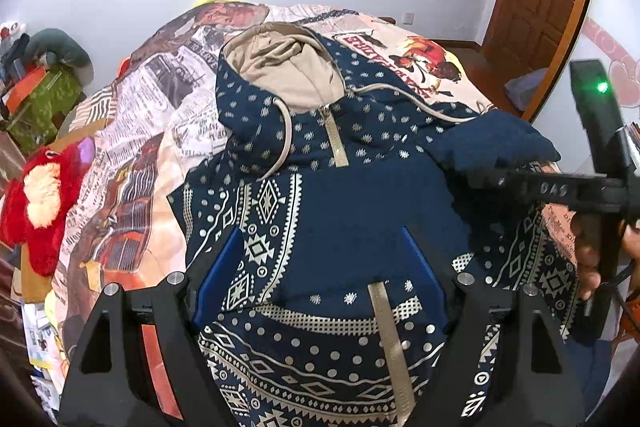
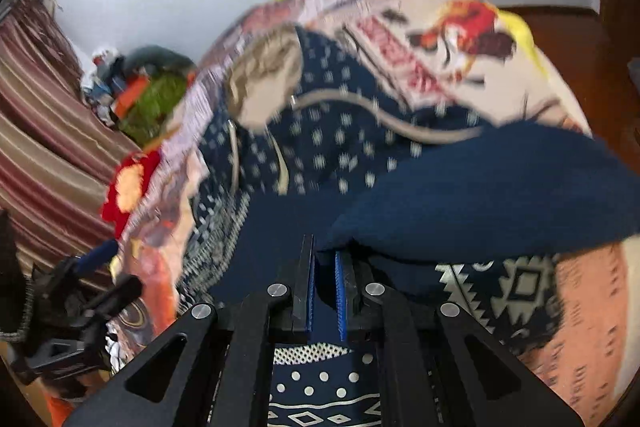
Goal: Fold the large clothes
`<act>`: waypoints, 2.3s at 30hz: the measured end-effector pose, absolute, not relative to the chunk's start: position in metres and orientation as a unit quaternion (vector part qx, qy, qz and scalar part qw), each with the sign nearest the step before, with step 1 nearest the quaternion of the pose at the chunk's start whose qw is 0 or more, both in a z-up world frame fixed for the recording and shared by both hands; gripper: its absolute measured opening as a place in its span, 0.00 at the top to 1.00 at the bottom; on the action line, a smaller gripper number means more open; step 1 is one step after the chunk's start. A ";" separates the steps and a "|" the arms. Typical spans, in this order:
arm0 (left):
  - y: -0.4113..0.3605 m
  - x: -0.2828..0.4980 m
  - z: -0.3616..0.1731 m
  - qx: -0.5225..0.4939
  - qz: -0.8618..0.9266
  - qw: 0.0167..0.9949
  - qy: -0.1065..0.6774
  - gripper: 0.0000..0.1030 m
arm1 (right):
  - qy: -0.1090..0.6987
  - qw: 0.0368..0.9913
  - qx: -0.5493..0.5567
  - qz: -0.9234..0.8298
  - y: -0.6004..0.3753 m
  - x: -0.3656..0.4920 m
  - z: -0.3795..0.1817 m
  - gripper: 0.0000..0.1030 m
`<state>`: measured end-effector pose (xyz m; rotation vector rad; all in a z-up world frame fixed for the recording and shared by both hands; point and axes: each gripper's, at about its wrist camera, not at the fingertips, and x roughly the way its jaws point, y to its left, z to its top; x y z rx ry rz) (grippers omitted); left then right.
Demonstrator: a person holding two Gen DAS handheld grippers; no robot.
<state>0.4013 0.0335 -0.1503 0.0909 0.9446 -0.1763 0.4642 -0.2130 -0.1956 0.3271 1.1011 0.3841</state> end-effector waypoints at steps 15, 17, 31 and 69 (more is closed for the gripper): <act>0.017 0.397 -0.138 0.060 -0.079 0.888 0.450 0.23 | 0.567 0.794 0.118 0.183 -0.241 0.435 -0.205 0.49; 0.005 0.399 -0.132 0.068 -0.085 0.889 0.446 0.23 | 0.550 0.805 0.115 0.188 -0.253 0.427 -0.191 0.49; -0.182 0.444 -0.144 0.142 -0.215 0.851 0.458 0.23 | 0.426 0.901 0.062 0.056 -0.405 0.368 -0.126 0.36; -0.103 0.475 -0.106 0.091 -0.155 0.898 0.401 0.94 | 0.450 0.885 0.095 0.073 -0.411 0.376 -0.151 0.35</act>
